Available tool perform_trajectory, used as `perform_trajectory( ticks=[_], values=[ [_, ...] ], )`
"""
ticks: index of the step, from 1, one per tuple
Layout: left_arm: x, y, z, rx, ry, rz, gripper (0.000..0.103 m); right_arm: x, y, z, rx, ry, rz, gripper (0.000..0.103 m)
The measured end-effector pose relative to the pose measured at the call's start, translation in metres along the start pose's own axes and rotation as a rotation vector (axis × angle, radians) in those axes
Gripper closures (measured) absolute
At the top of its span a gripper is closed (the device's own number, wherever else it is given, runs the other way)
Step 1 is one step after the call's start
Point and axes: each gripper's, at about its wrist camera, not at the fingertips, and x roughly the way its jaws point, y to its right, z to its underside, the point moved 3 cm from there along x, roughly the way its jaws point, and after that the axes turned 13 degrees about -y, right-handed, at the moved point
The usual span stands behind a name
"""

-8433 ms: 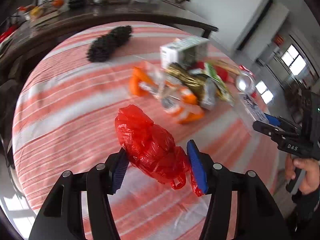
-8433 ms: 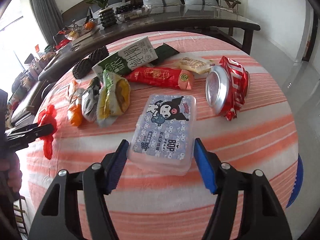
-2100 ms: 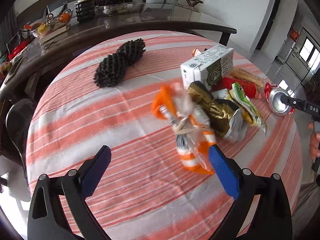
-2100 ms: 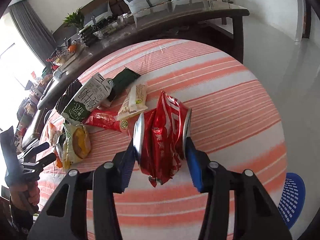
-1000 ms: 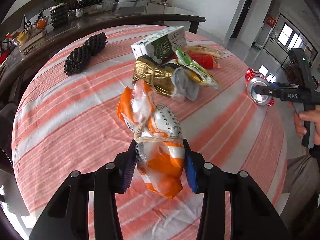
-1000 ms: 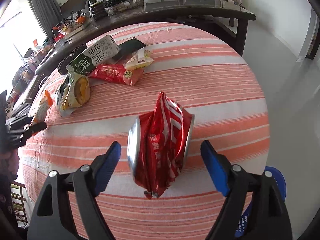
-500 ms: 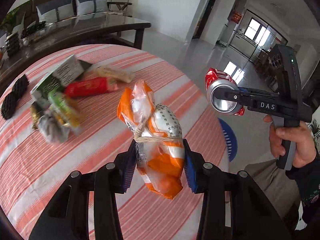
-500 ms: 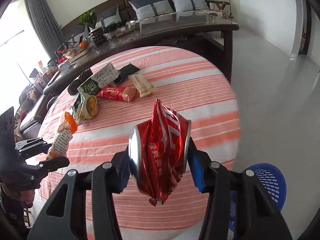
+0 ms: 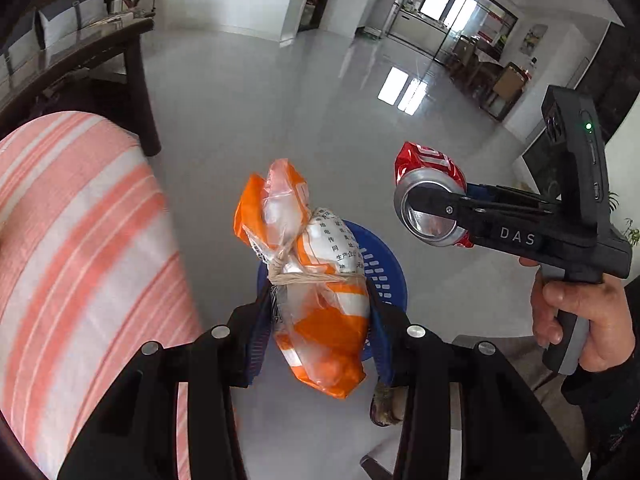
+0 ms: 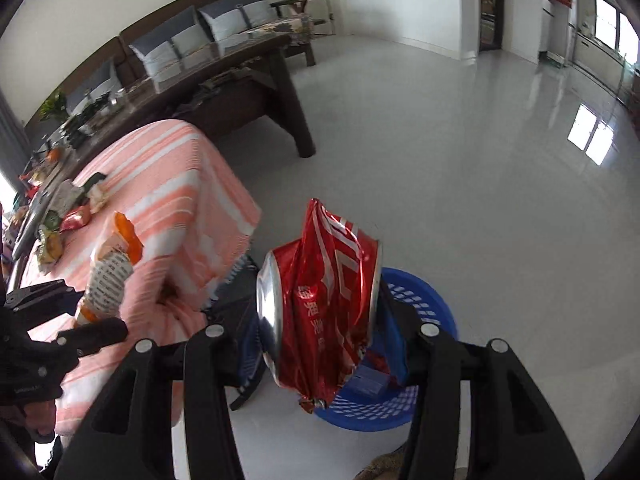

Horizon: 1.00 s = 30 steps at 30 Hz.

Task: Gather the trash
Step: 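Carry the orange bag and red can to the blue wastebasket and release both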

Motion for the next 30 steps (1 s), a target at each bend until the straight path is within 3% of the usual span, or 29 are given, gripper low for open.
perform_trajectory(
  ticks=[12,15,16,17,20,25,30],
  values=[
    [0.093,0.029,-0.052,0.089,-0.093,0.002,0.057,0.009,0.061,0.006,0.112,-0.005,-0.012,0.054],
    [0.110,0.034,-0.057,0.102,-0.087,-0.047,0.019,0.007,0.067,0.010,0.129,0.000,-0.024,0.049],
    [0.112,0.032,-0.058,0.099,-0.077,-0.070,0.016,0.008,0.068,0.010,0.137,0.005,-0.032,0.043],
    [0.111,0.031,-0.055,0.095,-0.077,-0.084,0.016,0.008,0.070,0.010,0.148,0.012,-0.038,0.031],
    [0.099,0.026,-0.051,0.056,-0.048,-0.090,0.014,-0.001,0.075,0.009,0.162,0.050,-0.042,0.029],
    [0.042,0.022,-0.029,0.048,0.093,-0.117,0.005,-0.022,0.074,0.007,0.161,0.126,-0.007,0.017],
    [-0.018,0.013,0.014,0.025,0.228,-0.178,0.005,-0.056,0.048,0.004,0.097,0.275,0.033,0.010]
  ],
)
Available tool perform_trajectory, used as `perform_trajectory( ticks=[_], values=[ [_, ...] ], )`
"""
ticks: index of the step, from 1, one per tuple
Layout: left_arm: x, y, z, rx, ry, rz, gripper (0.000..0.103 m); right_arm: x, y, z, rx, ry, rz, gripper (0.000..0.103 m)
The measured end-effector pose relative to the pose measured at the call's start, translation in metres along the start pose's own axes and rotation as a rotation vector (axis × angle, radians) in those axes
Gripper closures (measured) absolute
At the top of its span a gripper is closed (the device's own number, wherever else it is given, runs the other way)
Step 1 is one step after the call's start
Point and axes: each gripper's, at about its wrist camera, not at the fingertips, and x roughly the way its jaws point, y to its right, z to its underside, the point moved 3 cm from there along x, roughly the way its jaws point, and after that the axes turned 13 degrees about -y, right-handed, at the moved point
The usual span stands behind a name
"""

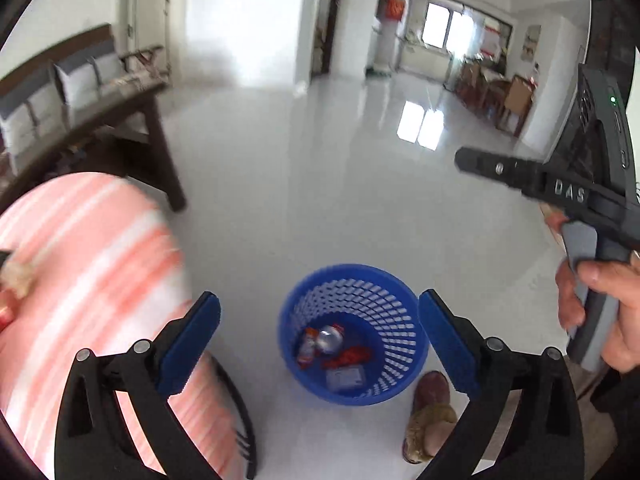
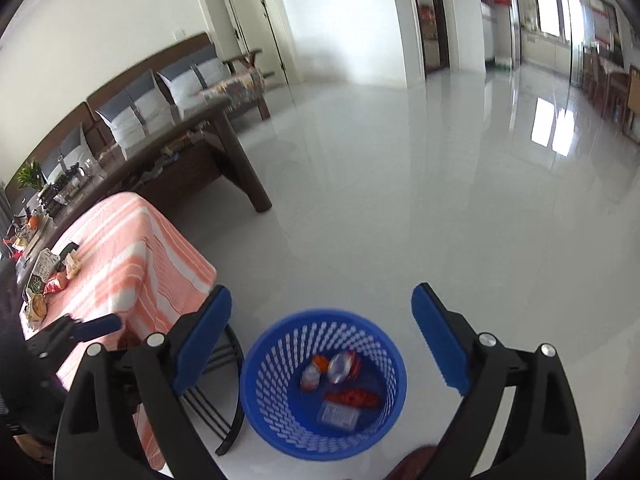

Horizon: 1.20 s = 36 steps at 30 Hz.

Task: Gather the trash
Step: 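Carry the orange bag and red can to the blue wastebasket and release both, then return both tools to the table toward the gold wrapper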

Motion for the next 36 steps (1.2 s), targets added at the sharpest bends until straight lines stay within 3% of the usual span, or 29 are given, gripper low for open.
perform_trajectory(
  ticks=[5,8,12,16,25,31,36],
  values=[
    [-0.034,-0.045,0.036,-0.133,-0.035,-0.027,0.005,-0.035,-0.049,-0.001,-0.111,0.190,-0.025,0.005],
    [-0.053,-0.074,0.060,-0.180,-0.012,-0.116,0.005,-0.047,-0.082,0.002,-0.177,0.275,-0.062,0.005],
    [-0.071,-0.114,0.091,-0.242,-0.050,-0.212,0.005,-0.053,-0.135,0.008,-0.296,0.328,-0.147,0.005],
    [-0.088,-0.163,0.121,-0.298,-0.108,-0.336,0.005,-0.033,-0.194,0.022,-0.375,0.268,-0.209,0.005],
    [-0.130,-0.249,0.184,-0.484,-0.126,-0.400,0.005,0.029,-0.320,0.067,-0.619,0.044,-0.262,0.005],
    [-0.140,-0.276,0.202,-0.536,-0.139,-0.438,0.005,0.063,-0.348,0.093,-0.667,-0.094,-0.226,0.005],
    [-0.146,-0.283,0.214,-0.596,-0.132,-0.380,0.005,0.075,-0.350,0.093,-0.614,-0.179,-0.198,0.005]
  ],
)
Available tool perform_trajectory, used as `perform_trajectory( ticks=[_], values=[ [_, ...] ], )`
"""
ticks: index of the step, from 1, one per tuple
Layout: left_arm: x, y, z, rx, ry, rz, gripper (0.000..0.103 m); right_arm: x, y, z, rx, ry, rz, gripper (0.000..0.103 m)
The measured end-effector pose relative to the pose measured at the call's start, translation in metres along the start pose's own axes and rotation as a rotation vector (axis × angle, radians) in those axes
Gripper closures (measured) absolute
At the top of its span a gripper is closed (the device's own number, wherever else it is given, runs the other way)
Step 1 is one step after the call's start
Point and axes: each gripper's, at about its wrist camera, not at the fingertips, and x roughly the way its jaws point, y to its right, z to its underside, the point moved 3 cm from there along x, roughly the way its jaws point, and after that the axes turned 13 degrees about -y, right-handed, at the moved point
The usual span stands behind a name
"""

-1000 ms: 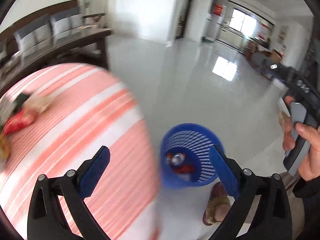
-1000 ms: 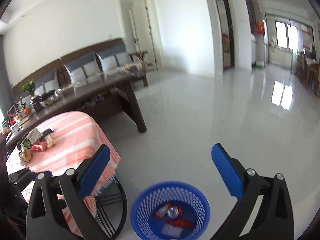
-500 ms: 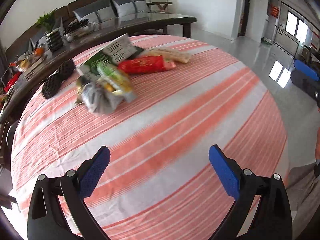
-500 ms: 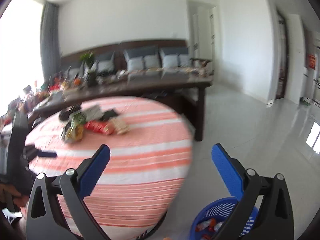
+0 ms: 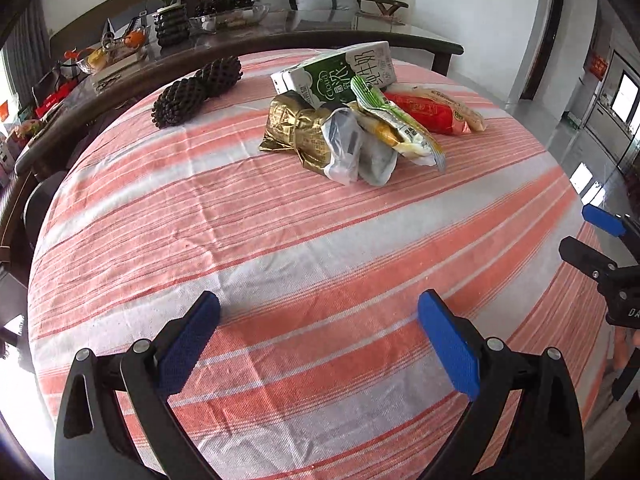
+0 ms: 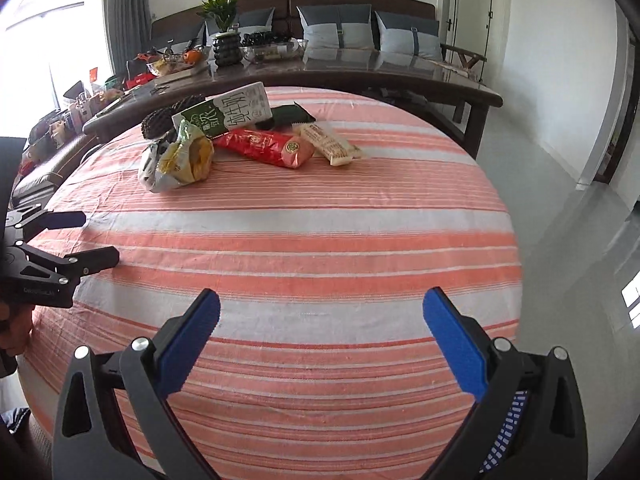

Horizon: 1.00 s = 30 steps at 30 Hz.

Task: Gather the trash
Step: 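Return both tools to the table toward the gold wrapper, then grasp the gold foil wrapper with the left tool while the right tool grasps the green-yellow snack bag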

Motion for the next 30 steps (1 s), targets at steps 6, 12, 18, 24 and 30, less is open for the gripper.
perform_trajectory(
  ticks=[6,12,18,24,30],
  values=[
    [0.002,0.003,0.001,0.015,-0.007,-0.020,0.005,0.013,-0.017,-0.013,-0.027,-0.057,0.016,0.005],
    [0.001,0.003,0.001,0.014,-0.006,-0.022,0.005,0.027,-0.026,-0.018,-0.064,-0.104,0.038,0.005],
    [-0.014,-0.002,-0.025,0.009,0.060,-0.002,0.005,0.029,-0.021,-0.017,-0.032,-0.118,-0.003,0.005],
    [-0.029,-0.006,-0.075,0.004,0.142,0.009,0.011,0.028,-0.021,-0.016,-0.029,-0.119,-0.004,0.005],
    [0.004,-0.012,-0.092,0.033,0.031,0.050,0.064,0.028,-0.021,-0.016,-0.028,-0.119,-0.004,0.005]
  ],
)
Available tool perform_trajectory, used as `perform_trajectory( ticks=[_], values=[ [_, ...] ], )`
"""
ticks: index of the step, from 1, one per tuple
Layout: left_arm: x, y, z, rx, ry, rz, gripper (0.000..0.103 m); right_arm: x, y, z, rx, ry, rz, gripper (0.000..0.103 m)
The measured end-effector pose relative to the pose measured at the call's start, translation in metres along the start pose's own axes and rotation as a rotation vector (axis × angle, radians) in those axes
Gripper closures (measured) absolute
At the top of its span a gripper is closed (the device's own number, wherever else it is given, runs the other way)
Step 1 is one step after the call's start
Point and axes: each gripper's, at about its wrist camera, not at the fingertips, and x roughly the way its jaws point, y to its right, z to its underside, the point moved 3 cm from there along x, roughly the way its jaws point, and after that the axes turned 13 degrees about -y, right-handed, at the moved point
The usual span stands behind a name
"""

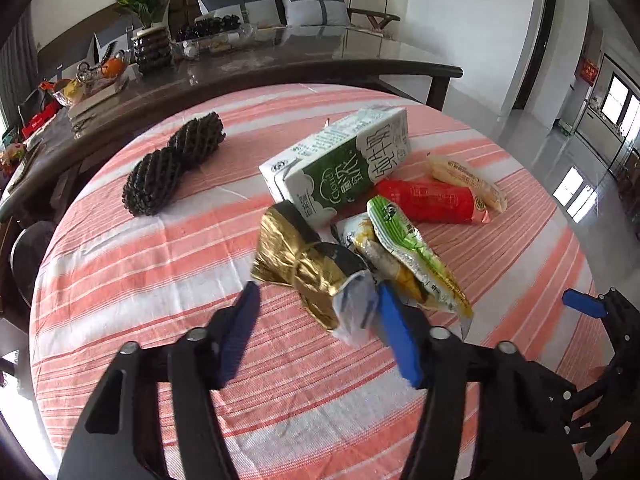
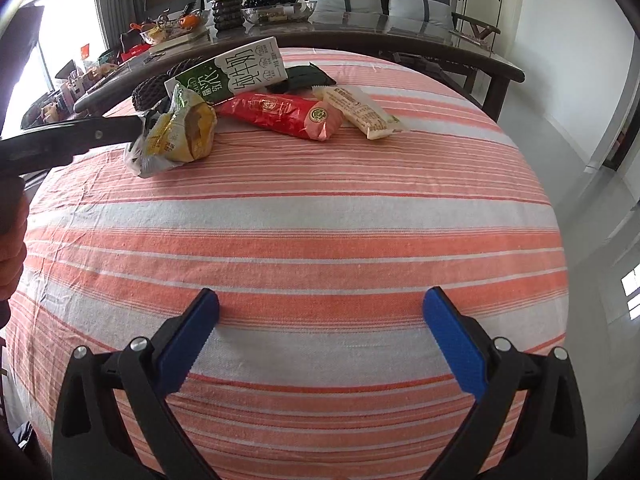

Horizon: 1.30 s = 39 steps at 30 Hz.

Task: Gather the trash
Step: 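Grasp the gold foil wrapper with the left tool while the right tool grasps the green-yellow snack bag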

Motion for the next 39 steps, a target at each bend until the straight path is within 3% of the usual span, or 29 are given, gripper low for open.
perform_trajectory(
  ticks=[1,4,12,14,15,17,18,25,30,36,38,39],
  values=[
    [0.001,-0.002,0.002,0.000,-0.010,0.015,0.074,0.000,0.000,0.000,0.000,0.000,0.000,0.005],
    [-0.008,-0.008,0.012,0.035,-0.010,0.036,0.081,0.000,0.000,0.000,0.000,0.000,-0.001,0.005],
    [-0.036,-0.036,0.073,0.170,-0.072,0.002,0.079,0.000,0.000,0.000,0.000,0.000,-0.002,0.005],
    [-0.038,-0.039,0.080,0.167,-0.060,0.005,0.069,0.000,0.000,0.000,0.001,-0.001,-0.002,0.005],
    [-0.038,-0.040,0.082,0.160,-0.048,0.007,0.050,0.000,0.000,0.000,0.000,0.000,-0.002,0.005],
    [-0.037,-0.040,0.084,0.140,-0.019,0.005,0.025,0.000,0.000,0.000,0.000,-0.001,-0.002,0.005],
    [-0.034,-0.040,0.084,0.131,-0.014,0.009,0.020,0.000,0.000,0.000,0.000,-0.001,-0.002,0.005],
    [-0.003,-0.043,0.073,0.087,-0.039,-0.043,0.007,0.000,0.001,0.000,0.001,-0.001,-0.002,0.005],
    [-0.002,-0.049,0.072,0.069,-0.042,-0.030,0.005,0.001,0.000,-0.002,-0.005,-0.006,-0.003,0.005],
    [-0.001,-0.049,0.072,0.066,-0.041,-0.028,0.005,-0.015,-0.052,-0.043,-0.153,0.081,-0.109,0.005],
    [-0.001,-0.049,0.072,0.067,-0.042,-0.028,0.005,-0.012,-0.070,-0.063,-0.196,0.083,-0.124,0.009],
    [-0.001,-0.049,0.072,0.067,-0.042,-0.028,0.005,-0.010,-0.075,-0.071,-0.205,0.077,-0.128,0.019]
  ],
)
